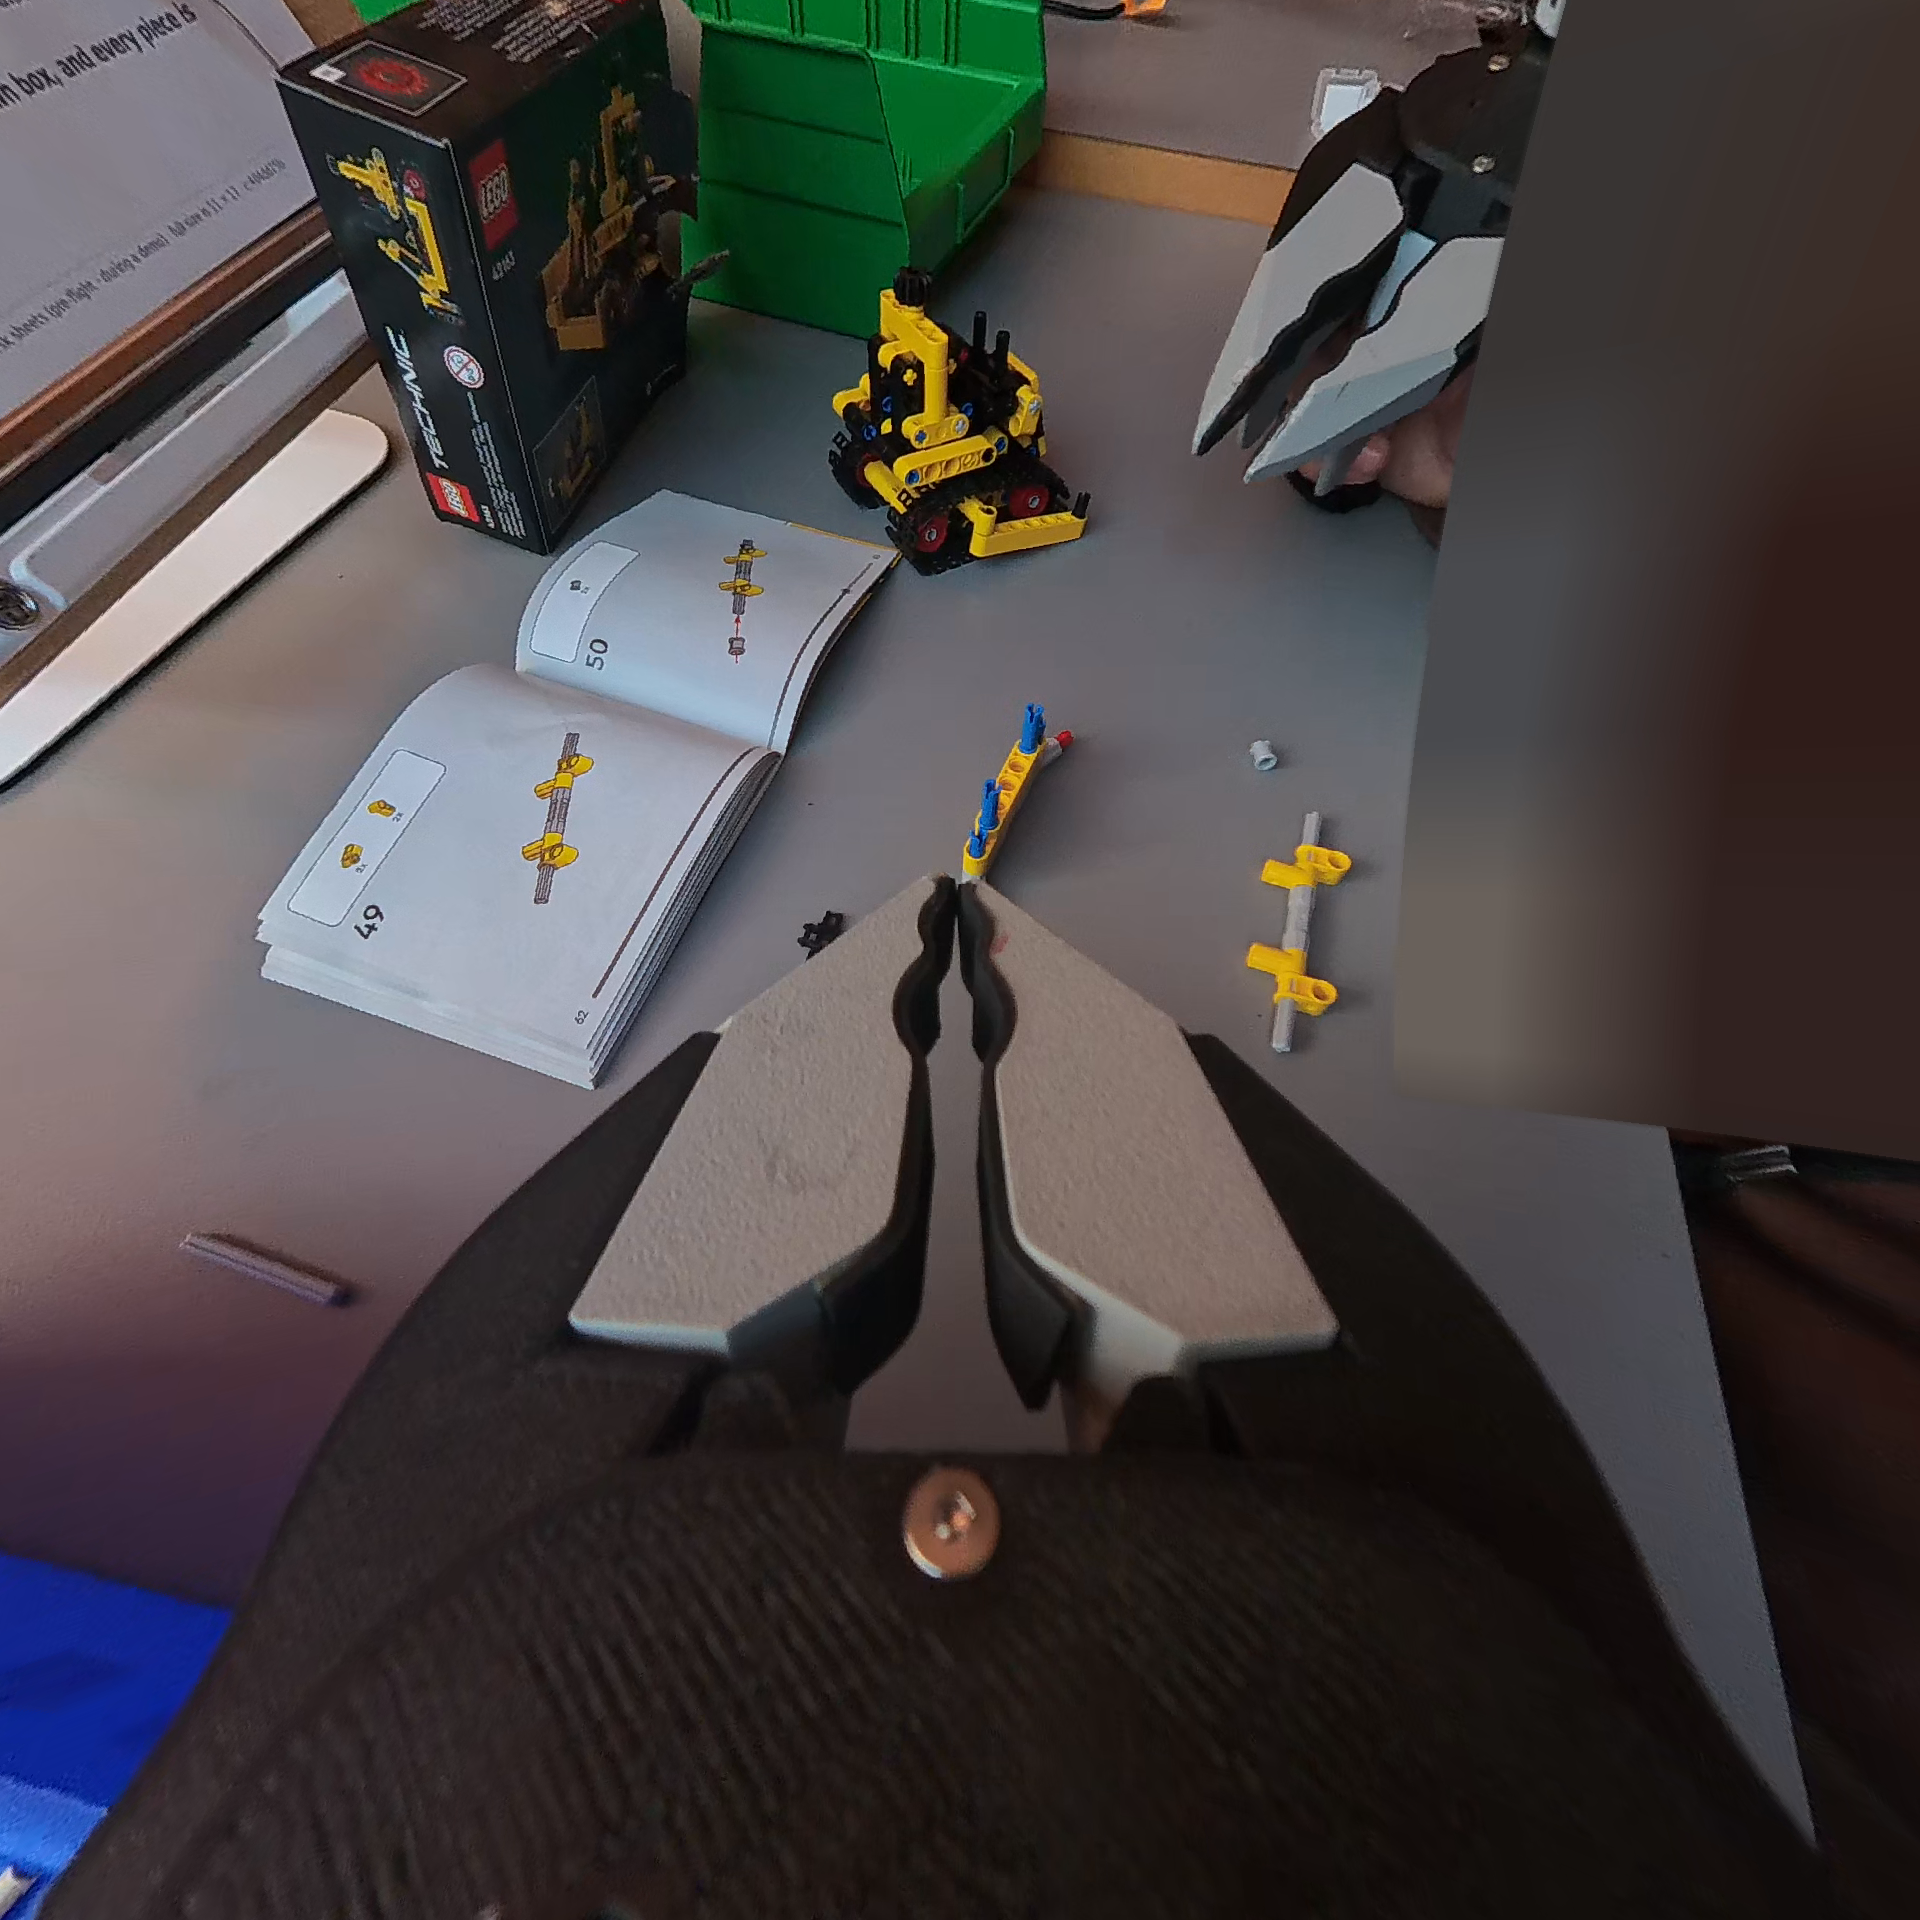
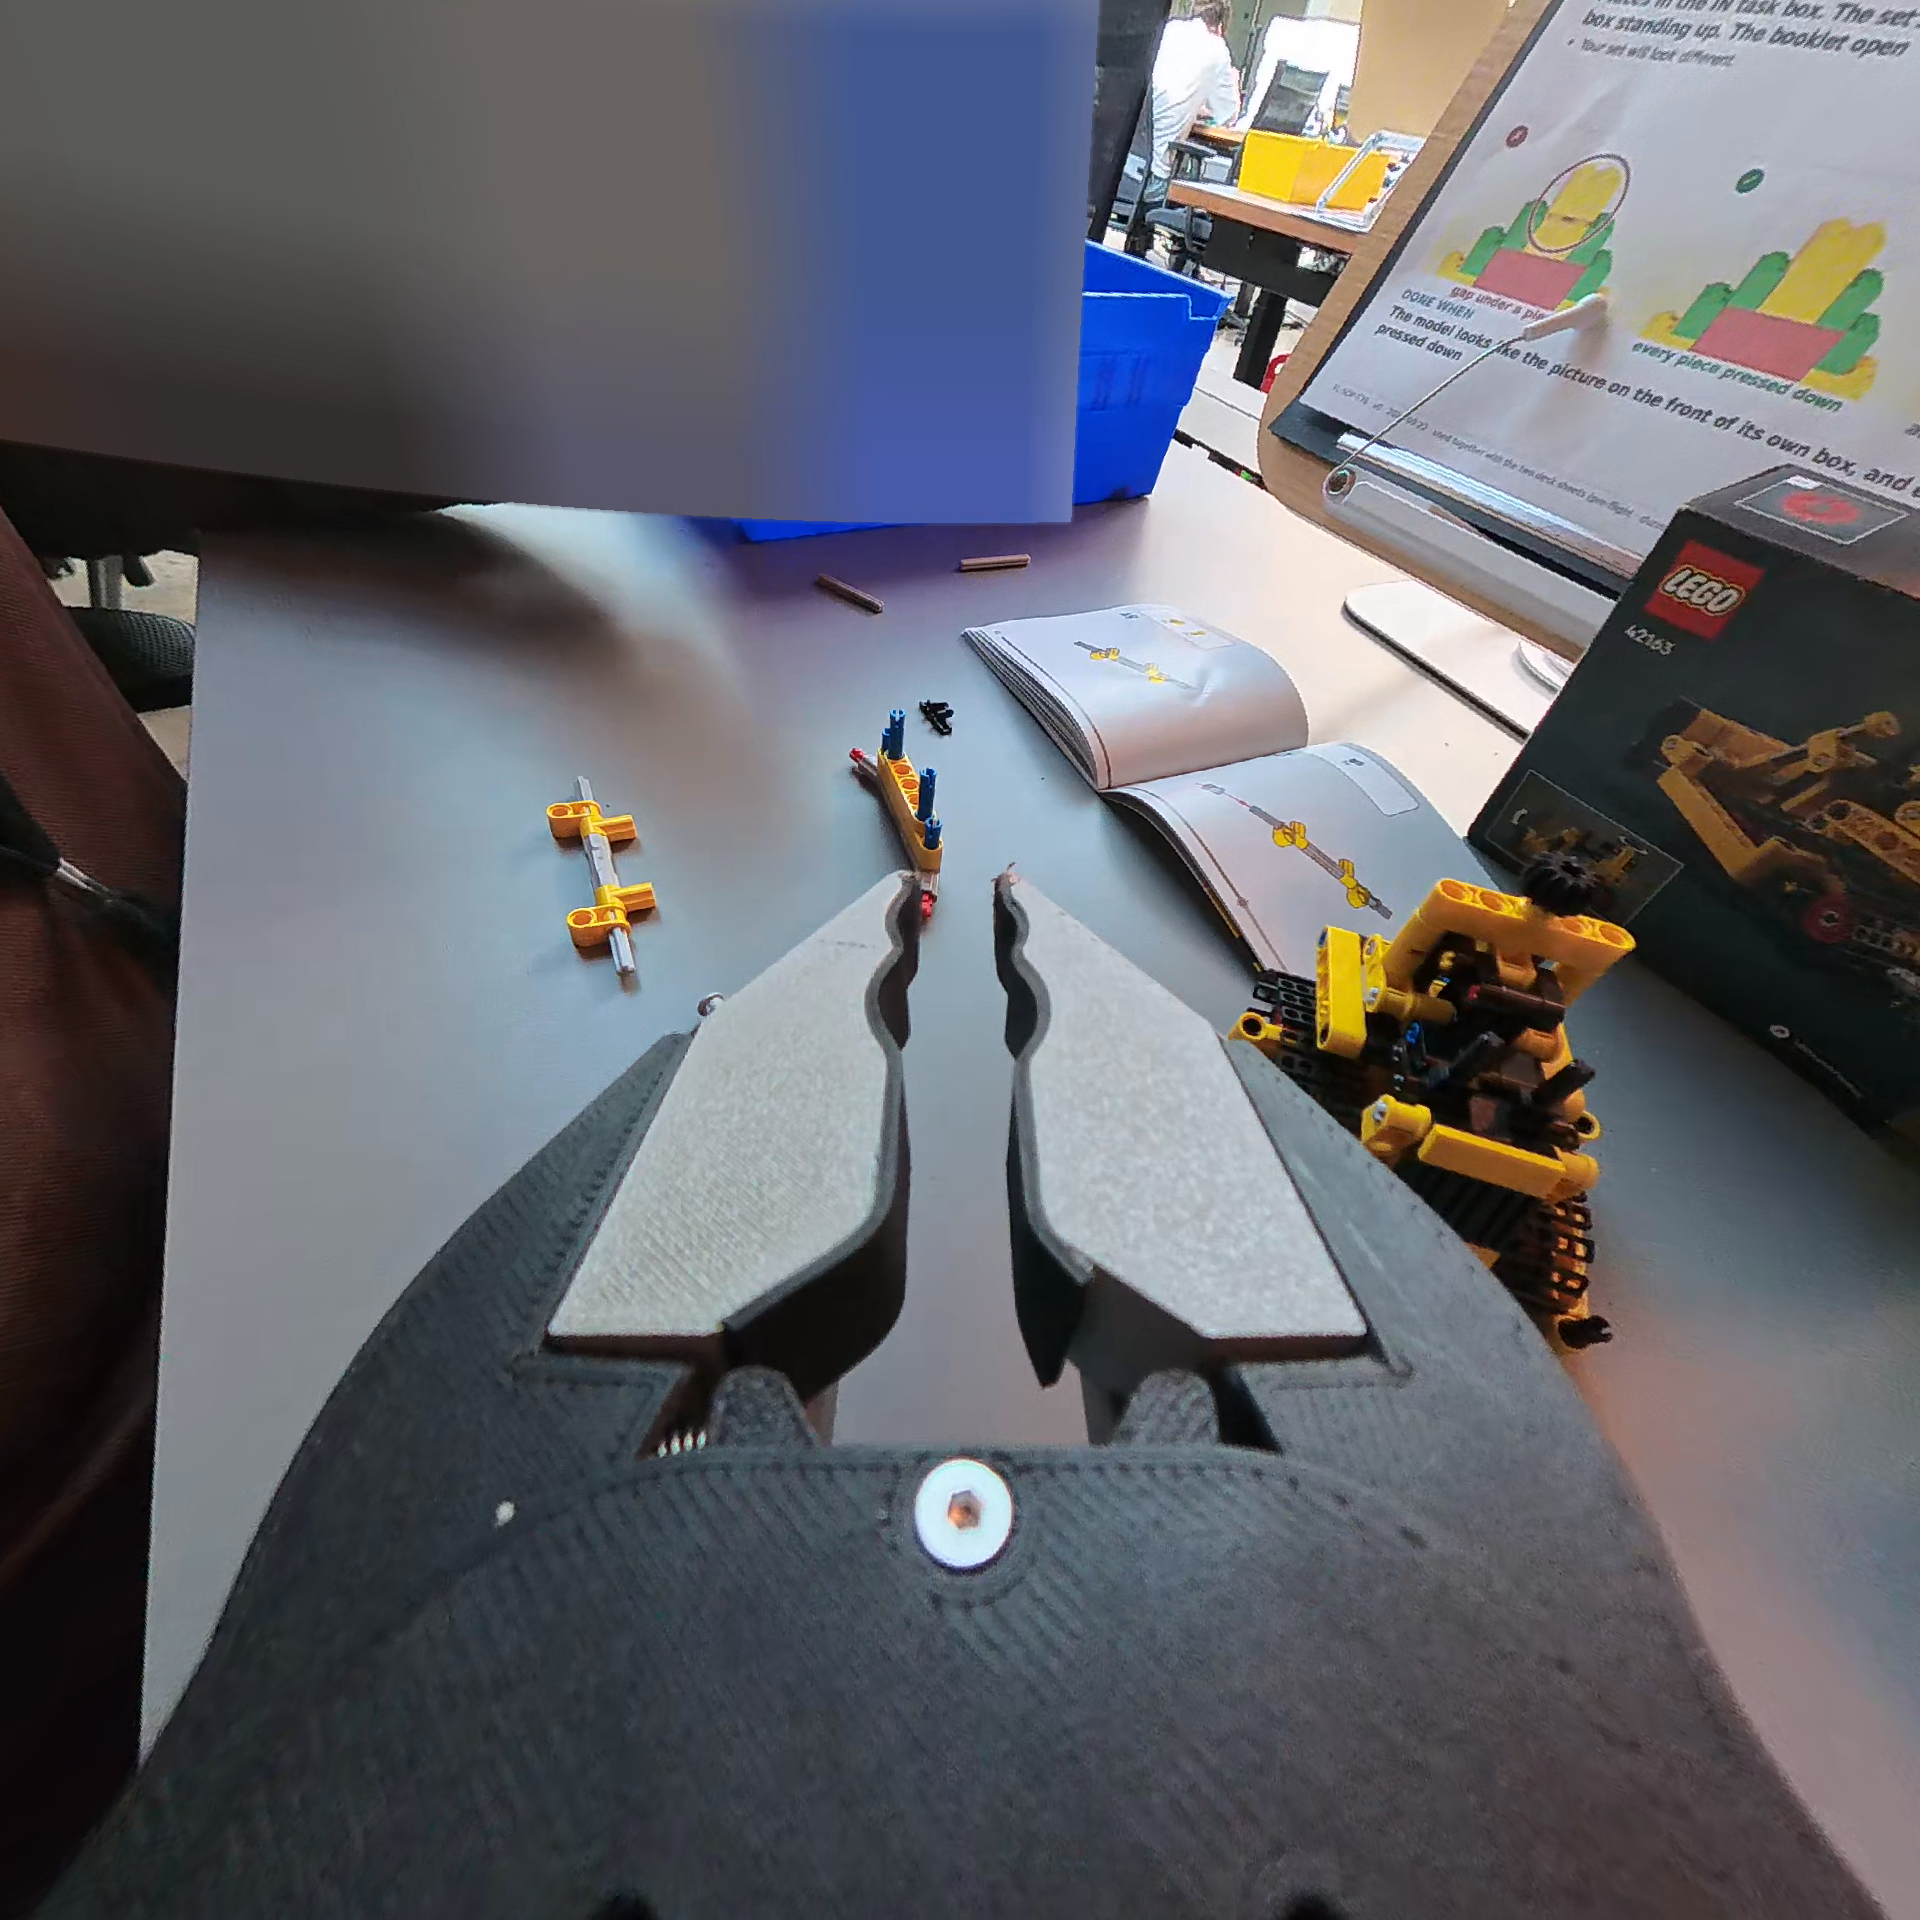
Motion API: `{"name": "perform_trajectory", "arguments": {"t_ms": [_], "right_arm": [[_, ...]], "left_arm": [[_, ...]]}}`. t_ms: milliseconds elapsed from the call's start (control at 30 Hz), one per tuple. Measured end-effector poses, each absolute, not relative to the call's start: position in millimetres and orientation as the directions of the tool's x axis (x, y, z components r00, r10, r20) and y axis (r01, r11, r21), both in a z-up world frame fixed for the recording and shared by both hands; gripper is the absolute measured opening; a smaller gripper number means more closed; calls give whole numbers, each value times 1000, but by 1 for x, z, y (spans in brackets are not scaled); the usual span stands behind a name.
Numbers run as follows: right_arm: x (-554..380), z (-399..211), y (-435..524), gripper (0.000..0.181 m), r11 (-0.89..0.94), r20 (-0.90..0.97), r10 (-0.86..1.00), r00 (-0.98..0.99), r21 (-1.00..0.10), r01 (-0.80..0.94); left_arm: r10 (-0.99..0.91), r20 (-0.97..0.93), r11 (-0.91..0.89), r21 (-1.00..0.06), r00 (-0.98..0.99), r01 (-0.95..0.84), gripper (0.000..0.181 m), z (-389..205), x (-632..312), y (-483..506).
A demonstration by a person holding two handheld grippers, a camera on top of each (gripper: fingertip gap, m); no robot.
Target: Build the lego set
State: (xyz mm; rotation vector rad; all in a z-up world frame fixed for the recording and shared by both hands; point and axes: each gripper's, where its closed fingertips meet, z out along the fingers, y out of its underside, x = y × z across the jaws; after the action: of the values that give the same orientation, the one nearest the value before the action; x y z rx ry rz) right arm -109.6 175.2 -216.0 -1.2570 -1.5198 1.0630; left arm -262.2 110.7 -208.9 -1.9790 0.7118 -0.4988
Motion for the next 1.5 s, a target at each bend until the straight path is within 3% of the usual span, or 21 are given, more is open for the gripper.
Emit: {"name": "perform_trajectory", "arguments": {"t_ms": [1200, 1500], "right_arm": [[-110, -217, 175, 12, 130, 105, 988, -111, -959, 252], [-110, -218, 175, 12, 137, 113, 988, -107, -957, 254]], "left_arm": [[-670, 53, -386, -877, 741, -286, 0, -210, -258, 110], [-677, 62, -336, -913, 733, -233, 0, -183, -255, 104]]}}
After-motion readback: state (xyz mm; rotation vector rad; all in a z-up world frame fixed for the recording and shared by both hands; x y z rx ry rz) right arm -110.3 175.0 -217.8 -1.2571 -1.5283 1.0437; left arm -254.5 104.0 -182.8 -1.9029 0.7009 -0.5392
